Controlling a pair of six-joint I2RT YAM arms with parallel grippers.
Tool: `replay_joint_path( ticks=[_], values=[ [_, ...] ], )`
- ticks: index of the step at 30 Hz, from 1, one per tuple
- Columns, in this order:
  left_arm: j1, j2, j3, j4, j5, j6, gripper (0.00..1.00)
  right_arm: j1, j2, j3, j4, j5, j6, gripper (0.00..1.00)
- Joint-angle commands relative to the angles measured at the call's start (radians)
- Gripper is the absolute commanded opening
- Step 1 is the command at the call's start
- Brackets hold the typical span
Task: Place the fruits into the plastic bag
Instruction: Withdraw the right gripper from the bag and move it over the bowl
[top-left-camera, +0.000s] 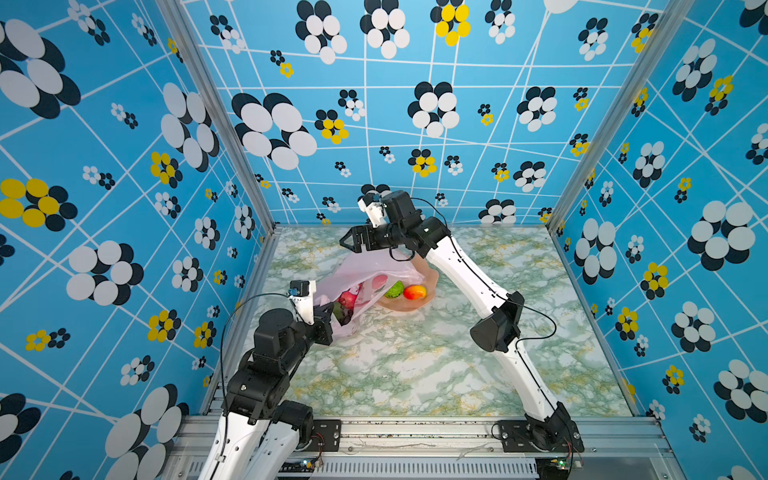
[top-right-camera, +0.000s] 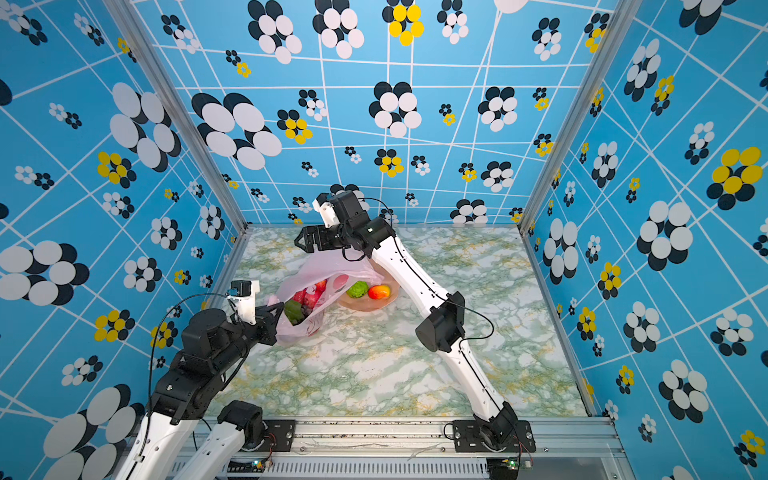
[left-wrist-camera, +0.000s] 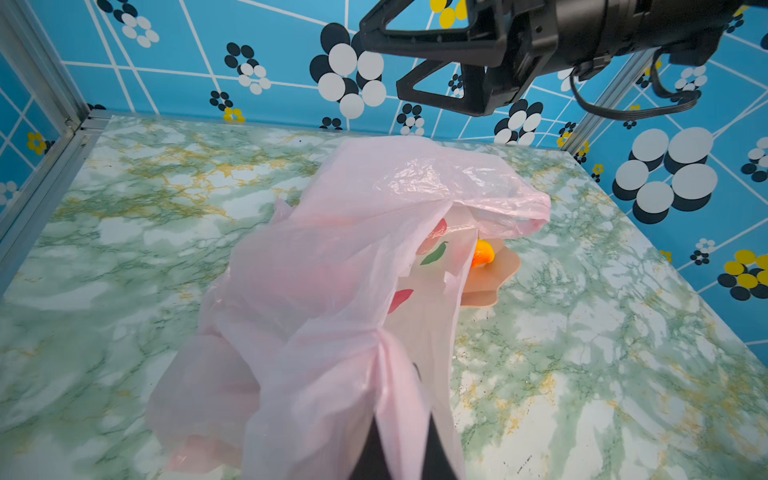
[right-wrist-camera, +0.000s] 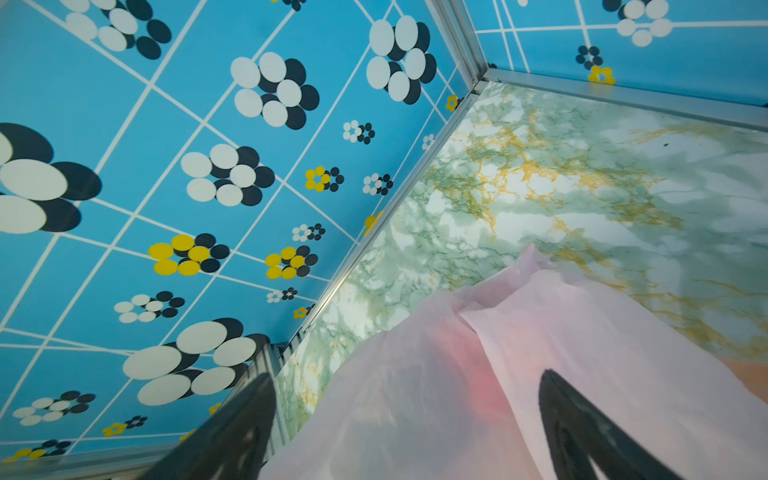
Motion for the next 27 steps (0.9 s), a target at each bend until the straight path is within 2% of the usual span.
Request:
replay_joint_path(
  ticks=[1, 5, 10, 18, 23, 27],
  values=[
    [-0.001, 0.001, -0.006, -0.026, -0.035, 0.014, 0.00, -0.004, -0.100, -0.074, 0.000, -0.155, 0.018, 1.00],
    [0.000, -0.003, -0.006, -0.023, -0.041, 0.021, 0.00, 0.007, -0.273, -0.288, 0.062, -0.224, 0.008, 1.00],
    [0.003, -0.011, -0.007, -0.022, -0.048, 0.021, 0.00, 0.005, -0.508, -0.548, 0.197, -0.195, 0.005, 1.00],
    [0.004, -0.006, -0.007, -0.026, -0.058, 0.026, 0.00, -0.014, -0.774, -0.851, 0.328, 0.083, -0.082, 1.00],
    [0.005, -0.006, -0.009, -0.026, -0.064, 0.028, 0.00, -0.053, -0.945, -1.114, 0.492, 0.312, -0.111, 1.00],
    [0.008, 0.003, -0.008, -0.024, -0.062, 0.028, 0.00, -0.094, -1.019, -1.266, 0.481, 0.509, -0.102, 1.00]
  ],
)
